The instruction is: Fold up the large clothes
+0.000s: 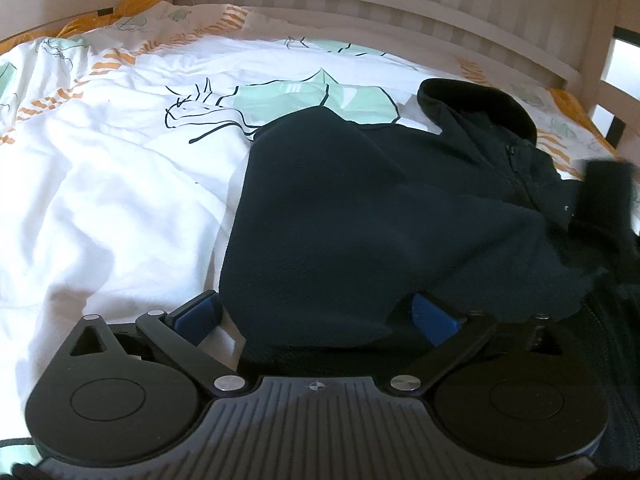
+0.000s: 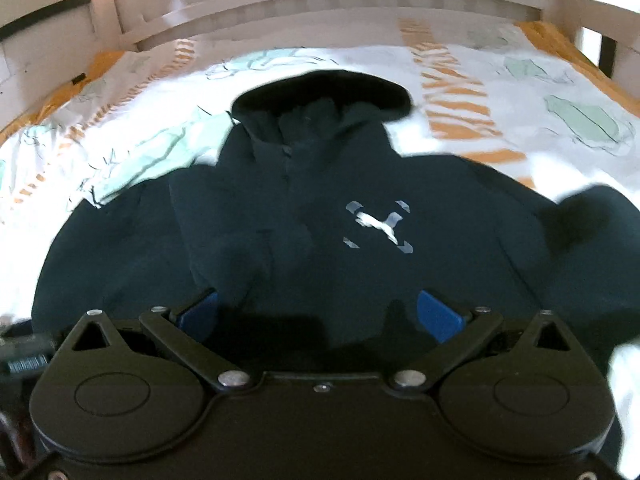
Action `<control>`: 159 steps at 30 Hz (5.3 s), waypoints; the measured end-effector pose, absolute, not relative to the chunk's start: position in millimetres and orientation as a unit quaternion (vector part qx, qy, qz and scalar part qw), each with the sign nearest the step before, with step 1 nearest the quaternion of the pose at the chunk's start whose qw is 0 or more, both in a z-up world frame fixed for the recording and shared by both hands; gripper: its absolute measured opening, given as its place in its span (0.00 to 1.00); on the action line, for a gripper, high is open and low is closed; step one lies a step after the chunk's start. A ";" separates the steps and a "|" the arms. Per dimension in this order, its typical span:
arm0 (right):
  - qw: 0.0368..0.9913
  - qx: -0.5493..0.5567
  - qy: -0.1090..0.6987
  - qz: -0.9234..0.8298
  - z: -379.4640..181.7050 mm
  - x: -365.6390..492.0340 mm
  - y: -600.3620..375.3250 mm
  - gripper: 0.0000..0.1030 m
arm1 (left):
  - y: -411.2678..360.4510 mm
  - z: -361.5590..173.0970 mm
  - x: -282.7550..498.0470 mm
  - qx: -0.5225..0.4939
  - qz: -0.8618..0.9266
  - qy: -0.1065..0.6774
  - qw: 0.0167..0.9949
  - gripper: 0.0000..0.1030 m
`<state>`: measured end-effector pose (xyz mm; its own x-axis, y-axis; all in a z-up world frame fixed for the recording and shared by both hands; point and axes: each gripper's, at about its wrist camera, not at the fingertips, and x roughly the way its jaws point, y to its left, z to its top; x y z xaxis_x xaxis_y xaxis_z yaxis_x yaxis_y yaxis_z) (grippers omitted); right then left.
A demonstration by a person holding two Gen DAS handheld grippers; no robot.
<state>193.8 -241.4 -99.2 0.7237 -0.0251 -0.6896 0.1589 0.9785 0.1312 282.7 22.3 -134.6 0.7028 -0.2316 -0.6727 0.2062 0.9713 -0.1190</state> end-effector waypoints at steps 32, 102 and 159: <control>0.933 0.183 0.306 -0.039 -84.9 175.8 -284.2 0.33 | 8.8 -96.2 272.7 0.001 -0.136 0.324 0.936 1.00; 0.915 0.204 0.199 -0.285 -24.2 74.8 -541.5 0.20 | -192.7 -126.2 268.4 0.094 -0.273 0.355 0.889 1.00; 0.903 0.103 0.309 -0.281 -98.7 207.5 -515.9 0.23 | -96.8 -131.8 266.9 0.055 -0.256 0.336 0.905 1.00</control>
